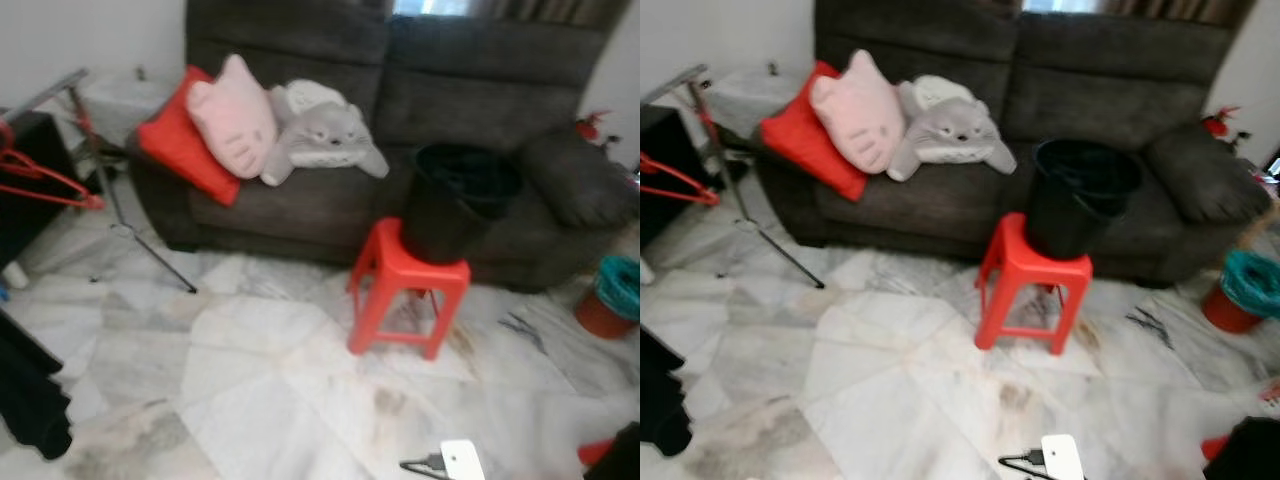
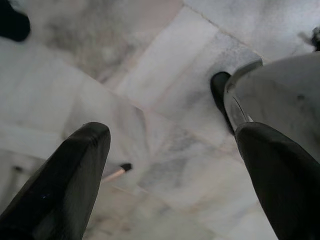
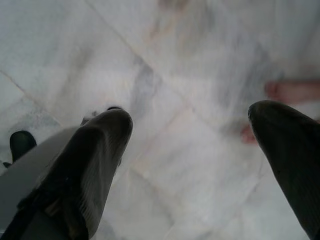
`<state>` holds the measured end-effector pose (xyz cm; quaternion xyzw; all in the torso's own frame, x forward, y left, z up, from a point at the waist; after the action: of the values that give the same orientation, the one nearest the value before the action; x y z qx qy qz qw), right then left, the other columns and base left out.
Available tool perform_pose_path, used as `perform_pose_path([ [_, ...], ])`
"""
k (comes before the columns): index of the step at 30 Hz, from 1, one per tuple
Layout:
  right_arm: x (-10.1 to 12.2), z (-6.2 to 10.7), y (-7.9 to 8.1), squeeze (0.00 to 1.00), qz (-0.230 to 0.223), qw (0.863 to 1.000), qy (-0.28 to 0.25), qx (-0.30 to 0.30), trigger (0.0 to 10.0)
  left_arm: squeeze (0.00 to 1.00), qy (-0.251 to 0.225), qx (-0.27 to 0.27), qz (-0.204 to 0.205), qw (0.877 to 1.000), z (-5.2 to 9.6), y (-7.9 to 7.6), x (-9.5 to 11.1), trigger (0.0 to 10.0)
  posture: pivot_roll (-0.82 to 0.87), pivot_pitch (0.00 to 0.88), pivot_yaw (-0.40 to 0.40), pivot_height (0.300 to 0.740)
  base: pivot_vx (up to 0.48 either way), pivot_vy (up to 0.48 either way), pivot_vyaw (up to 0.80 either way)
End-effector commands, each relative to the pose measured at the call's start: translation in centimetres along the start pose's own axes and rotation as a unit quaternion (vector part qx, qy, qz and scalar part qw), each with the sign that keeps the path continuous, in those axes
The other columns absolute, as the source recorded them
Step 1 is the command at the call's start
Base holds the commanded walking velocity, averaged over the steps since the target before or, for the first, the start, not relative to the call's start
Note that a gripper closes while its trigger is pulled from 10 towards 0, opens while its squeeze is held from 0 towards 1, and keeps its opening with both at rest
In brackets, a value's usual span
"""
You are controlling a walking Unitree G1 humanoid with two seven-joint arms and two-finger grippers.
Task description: Hang hanger
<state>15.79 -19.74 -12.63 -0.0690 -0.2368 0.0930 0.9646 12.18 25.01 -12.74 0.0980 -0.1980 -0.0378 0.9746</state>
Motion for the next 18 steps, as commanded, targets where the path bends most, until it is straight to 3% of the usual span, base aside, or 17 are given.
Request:
perform_pose_path([
  [1,-0.52,0.09,-0.02,0.00,0.003,1.000,0.004,-0.002,10.0,0.00,-0.003,-0.008,-0.007,1.000,-0.06,-0.46,0.31,10.0,-0.02,0.000,-0.050,0.740,0.000,0.000,-0.73],
  [18,-0.89,0.15,0.76,0.00,0.002,1.000,0.007,0.003,10.0,0.00,-0.003,-0.007,-0.009,1.000,-0.06,-0.36,0.31,10.0,-0.02,0.000,-0.047,0.740,0.000,0.000,-0.57],
])
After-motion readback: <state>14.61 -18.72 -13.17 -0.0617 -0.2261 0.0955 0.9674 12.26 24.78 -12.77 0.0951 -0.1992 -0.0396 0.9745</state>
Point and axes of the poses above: a point about 5 cm out from each wrist's last joint towards the gripper, its own z axis pointing back from the gripper into the wrist, its own x axis along the axis of the wrist's last joint, y = z × x, the point moved 3 cm from there along -z, pointing out of the wrist towards the gripper, and after that the axes turned 8 degrees about z, right-handed, at the moved point
